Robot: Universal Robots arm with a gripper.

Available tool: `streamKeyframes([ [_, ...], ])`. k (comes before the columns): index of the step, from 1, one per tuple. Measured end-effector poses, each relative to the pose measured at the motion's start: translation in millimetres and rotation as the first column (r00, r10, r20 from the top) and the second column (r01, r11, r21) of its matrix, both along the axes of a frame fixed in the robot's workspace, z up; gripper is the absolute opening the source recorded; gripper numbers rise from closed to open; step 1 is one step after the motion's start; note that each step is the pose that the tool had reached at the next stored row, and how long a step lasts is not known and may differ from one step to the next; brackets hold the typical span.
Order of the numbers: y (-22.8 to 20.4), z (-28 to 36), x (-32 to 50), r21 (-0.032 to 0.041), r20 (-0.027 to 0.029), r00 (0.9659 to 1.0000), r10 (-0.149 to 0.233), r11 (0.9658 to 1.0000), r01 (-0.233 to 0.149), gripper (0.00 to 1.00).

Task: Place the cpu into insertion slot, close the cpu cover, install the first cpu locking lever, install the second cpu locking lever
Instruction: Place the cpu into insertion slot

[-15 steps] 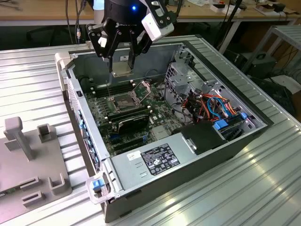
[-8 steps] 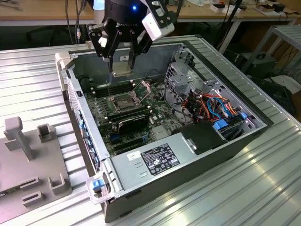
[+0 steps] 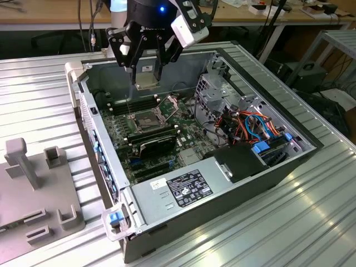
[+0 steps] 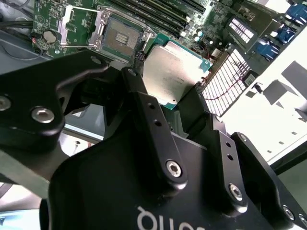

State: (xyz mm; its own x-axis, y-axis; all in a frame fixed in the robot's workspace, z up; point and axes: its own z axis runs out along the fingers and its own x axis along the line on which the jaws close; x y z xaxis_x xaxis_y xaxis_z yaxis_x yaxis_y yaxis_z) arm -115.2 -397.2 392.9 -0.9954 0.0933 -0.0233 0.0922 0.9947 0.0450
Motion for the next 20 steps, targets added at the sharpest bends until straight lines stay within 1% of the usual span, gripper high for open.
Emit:
streamKeyframes([
  [11, 0.0, -0.1, 0.2, 0.0001, 0.0001, 1.0000, -0.006, 1.0000, 0.006, 0.54],
  [12, 0.0, -0.5, 0.6, 0.0002, 0.0002, 0.9999, -0.017, 0.9999, 0.017, 0.54],
  [13, 0.0, -0.8, 0.6, 0.0000, 0.0000, 0.9991, -0.042, 0.9991, 0.042, 0.54],
  [14, 0.1, -1.2, 0.6, 0.0000, 0.0000, 0.9976, -0.069, 0.9976, 0.069, 0.54],
  [15, 0.0, -1.8, 0.6, 0.0000, 0.0000, 0.9948, -0.102, 0.9948, 0.102, 0.54],
  [16, 0.1, -2.1, 0.7, 0.0000, 0.0001, 0.9933, -0.116, 0.9933, 0.116, 0.54],
  [18, 1.0, -2.6, 1.7, 0.0000, 0.0000, 0.9916, -0.129, 0.9916, 0.129, 0.54],
  [20, 3.6, -3.9, 3.7, 0.0000, 0.0001, 0.9894, -0.145, 0.9894, 0.145, 0.54],
])
